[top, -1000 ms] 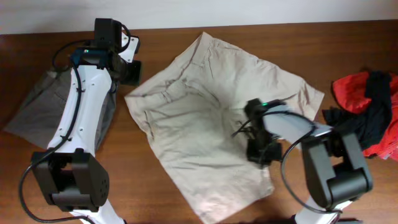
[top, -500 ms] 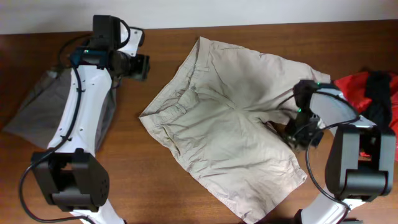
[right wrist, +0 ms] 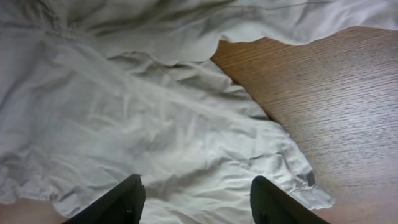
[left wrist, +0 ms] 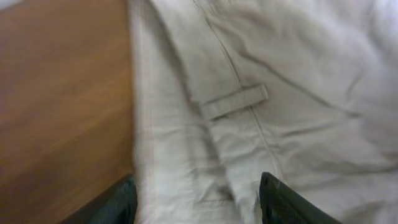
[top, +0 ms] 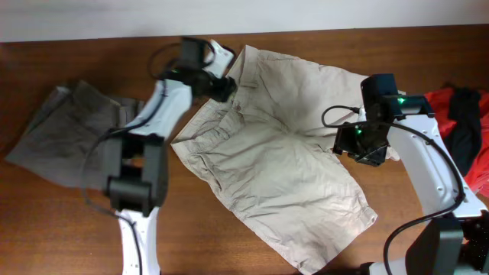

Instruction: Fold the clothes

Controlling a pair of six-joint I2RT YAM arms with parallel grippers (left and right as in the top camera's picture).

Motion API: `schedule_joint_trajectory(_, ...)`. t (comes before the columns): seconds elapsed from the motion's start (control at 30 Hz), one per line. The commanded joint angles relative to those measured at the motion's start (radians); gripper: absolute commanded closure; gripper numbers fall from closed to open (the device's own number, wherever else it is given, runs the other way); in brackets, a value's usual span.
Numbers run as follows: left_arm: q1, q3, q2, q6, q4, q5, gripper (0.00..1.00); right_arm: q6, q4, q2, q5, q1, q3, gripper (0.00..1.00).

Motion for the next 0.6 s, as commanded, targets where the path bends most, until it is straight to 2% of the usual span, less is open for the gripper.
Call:
schedule_joint_trajectory(0.0,-0.039,-0.005,0.087,0.020,0.044,0.034,0.37,-0.015,0.002,-0.014,-0.013,0.012,0.010,0.40)
schedule_joint_trajectory(0.23,-0.073,-0.005,0.127,0.019,0.060,0.035,0.40,-0.015,0.017,-0.014,-0.013,0.012,0.009,0.40)
schedule_joint_trajectory(0.27,-0.076,-0.005,0.127,0.019,0.058,0.035,0.45,-0.015,0.018,-0.014,-0.012,0.012,0.009,0.40)
schedule_joint_trajectory(0.37,-0.080,-0.002,0.127,0.019,0.054,0.035,0.73,-0.015,0.025,-0.014,-0.009,0.012,0.009,0.40)
schedule_joint_trajectory(0.47,-0.078,0.011,0.127,0.018,0.050,0.033,0.89,-0.015,0.025,-0.014,-0.009,0.012,0.009,0.40)
schedule_joint_trajectory(0.57,-0.071,0.043,0.125,-0.011,0.032,0.031,0.97,-0.015,0.024,-0.014,-0.008,0.012,0.009,0.40)
